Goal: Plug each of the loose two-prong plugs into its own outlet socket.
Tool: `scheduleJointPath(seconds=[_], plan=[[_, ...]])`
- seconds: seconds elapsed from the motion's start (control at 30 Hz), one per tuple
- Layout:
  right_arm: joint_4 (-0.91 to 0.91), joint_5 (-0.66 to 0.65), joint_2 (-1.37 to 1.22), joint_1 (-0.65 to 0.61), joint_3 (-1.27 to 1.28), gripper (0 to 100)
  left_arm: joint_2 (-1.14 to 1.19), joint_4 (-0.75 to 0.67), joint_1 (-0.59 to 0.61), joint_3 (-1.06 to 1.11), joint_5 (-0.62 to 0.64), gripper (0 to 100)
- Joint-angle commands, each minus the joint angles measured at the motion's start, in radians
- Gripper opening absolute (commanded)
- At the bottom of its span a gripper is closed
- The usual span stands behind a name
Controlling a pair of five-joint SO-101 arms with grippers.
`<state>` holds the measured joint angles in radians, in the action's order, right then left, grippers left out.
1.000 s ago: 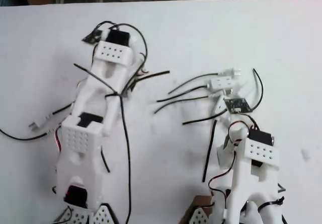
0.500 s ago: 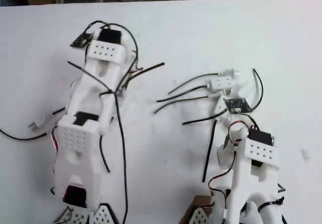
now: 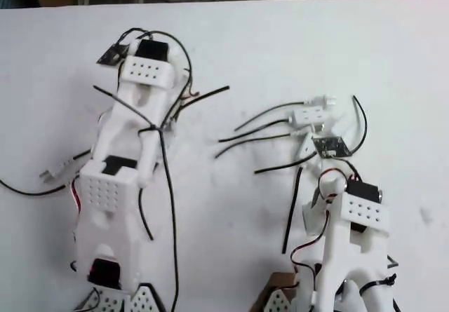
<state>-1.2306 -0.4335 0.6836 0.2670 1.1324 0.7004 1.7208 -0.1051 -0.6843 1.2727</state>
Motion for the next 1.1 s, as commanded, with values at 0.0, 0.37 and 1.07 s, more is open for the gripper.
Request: scheduleJointPath(seconds=[0.0,0.37,1.07], plan=[[0.005,-0.011,0.015,0.007,-0.002,1.9,0.048,-0.015,0.008,-0.043,0.008,2],[0.005,-0.011,0.015,0.007,-0.002,1.9,0.099,0.041,-0.062,-0.104,0.003,2],[0.005,-0.011,0.015,0.007,-0.002,2.0,0.173,0.043,-0.008,-0.066,-0.192,2]])
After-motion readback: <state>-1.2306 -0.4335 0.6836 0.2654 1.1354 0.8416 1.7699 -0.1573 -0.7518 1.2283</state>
